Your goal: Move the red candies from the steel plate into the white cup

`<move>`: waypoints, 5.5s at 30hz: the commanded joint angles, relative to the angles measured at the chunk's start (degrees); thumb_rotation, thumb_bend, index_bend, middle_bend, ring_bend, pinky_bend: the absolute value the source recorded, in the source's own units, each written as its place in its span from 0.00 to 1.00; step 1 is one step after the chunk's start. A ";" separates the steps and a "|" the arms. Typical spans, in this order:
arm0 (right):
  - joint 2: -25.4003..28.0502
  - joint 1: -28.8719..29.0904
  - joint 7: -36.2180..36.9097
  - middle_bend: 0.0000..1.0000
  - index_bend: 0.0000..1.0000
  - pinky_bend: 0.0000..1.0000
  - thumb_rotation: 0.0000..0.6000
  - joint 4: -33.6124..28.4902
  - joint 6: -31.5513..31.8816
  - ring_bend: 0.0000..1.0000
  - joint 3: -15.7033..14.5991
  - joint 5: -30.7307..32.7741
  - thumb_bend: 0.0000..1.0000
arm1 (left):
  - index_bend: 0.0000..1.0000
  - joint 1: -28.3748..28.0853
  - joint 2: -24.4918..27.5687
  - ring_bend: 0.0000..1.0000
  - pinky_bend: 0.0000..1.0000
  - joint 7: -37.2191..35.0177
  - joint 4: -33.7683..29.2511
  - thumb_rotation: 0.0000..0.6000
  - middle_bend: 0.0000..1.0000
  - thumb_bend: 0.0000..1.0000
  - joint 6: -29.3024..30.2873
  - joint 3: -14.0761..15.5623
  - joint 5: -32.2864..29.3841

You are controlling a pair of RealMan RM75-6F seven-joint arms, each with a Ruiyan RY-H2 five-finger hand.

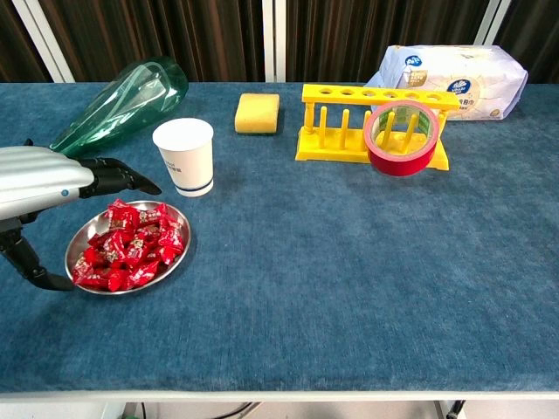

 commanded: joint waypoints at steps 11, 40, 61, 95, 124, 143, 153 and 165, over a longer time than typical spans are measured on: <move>-0.06 -0.01 0.26 0.00 0.00 0.00 1.00 0.08 0.06 0.00 -0.04 -0.09 0.18 | 0.13 -1.72 -0.71 0.05 0.18 1.79 -0.06 1.00 0.12 0.14 -0.54 0.25 -3.03; -0.19 0.03 0.36 0.00 0.00 0.00 1.00 -0.10 -0.11 0.00 0.16 0.49 0.18 | 0.27 -4.56 -2.24 0.25 0.52 8.45 0.25 1.00 0.29 0.21 0.48 1.77 -9.01; -0.01 0.28 0.15 0.00 0.00 0.00 1.00 -0.37 -0.94 0.00 0.27 1.31 0.18 | 0.40 -6.27 -4.48 0.40 0.63 9.08 2.55 1.00 0.47 0.31 0.62 1.81 -10.15; 0.30 0.32 0.62 0.00 0.00 0.00 1.00 -0.47 -1.03 0.00 0.22 1.36 0.18 | 0.47 -11.13 1.39 0.45 0.67 11.77 -6.00 1.00 0.54 0.31 1.81 -0.30 -15.87; 1.11 0.54 2.05 0.00 0.00 0.00 1.00 -0.28 -1.34 0.00 -0.07 0.56 0.18 | 0.47 -34.70 8.46 0.45 0.67 17.40 -9.18 1.00 0.54 0.31 -2.12 -10.78 -50.33; 1.69 0.50 3.29 0.00 0.00 0.00 1.00 -0.12 -1.25 0.00 -0.19 0.22 0.18 | 0.40 -38.37 1.46 0.43 0.67 12.68 2.63 1.00 0.50 0.31 -3.44 -7.21 -51.24; 1.58 0.56 3.18 0.00 0.00 0.00 1.00 -0.06 -1.39 0.00 -0.25 0.23 0.18 | 0.32 -37.60 3.60 0.35 0.60 12.23 1.55 1.00 0.39 0.31 -3.15 -4.07 -48.35; 1.62 0.34 3.16 0.00 0.00 0.00 1.00 -0.30 -1.01 0.00 -0.07 0.62 0.18 | 0.35 -25.95 10.74 0.42 0.66 8.12 -10.78 1.00 0.42 0.19 12.23 1.13 -32.32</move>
